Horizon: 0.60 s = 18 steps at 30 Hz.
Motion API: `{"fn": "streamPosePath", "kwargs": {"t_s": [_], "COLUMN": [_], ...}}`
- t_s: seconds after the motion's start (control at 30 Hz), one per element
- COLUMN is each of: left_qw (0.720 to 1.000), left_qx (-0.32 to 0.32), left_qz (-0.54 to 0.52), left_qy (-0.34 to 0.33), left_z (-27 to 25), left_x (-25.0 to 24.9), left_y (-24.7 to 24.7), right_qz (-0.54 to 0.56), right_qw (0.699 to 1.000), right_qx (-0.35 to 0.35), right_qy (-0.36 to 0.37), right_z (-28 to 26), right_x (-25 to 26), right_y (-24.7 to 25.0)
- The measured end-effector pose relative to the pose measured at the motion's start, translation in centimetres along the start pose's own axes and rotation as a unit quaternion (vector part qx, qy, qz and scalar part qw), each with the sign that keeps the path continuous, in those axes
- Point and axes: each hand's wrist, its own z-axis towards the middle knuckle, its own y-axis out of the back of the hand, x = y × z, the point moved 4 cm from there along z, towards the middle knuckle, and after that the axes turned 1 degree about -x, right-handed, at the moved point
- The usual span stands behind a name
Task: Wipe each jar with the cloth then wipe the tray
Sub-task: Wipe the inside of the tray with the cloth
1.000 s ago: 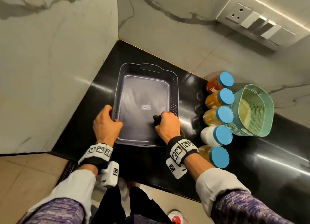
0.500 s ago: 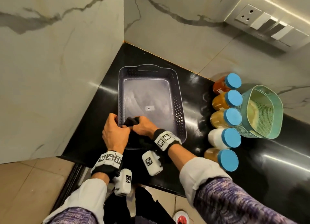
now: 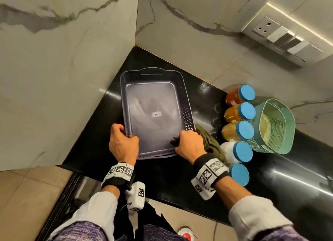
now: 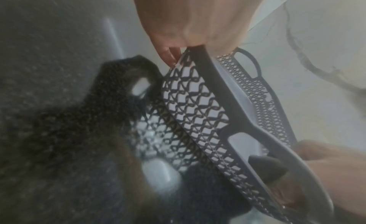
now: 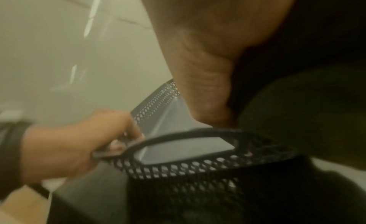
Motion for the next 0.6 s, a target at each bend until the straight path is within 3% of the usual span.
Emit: {"fn": "streamPosePath", "kwargs": {"t_s": [0.13,0.37,0.5,0.6], "left_qw": [0.999,0.979,0.976,0.986], "left_qx": [-0.008,0.016,0.015,0.004], "left_qz": [-0.012,0.018,0.02,-0.008], "left_qy": [-0.032,-0.201,-0.218,-0.168], "left_z": [-0.5,-2.0,-2.6,-3.2], "left_x": [-0.1,1.4,1.2,0.8], "left_y": [0.1,1.3,1.0,0.7], "right_qz": [0.036,-0.08,-0.075,-0.047], "right_qw": [0.998,0.997,0.996,0.998], "right_qx": [0.026,-0.022,-0.053,-0.043], "right_qy": [-0.039,0.01,0.0,-0.017], "right_z": [0.6,1.1,1.5,1.1], "right_x": [0.4,0.3,-0.5,-0.3], "right_y": [-2.2,-0.3,0.9,-0.9]}}
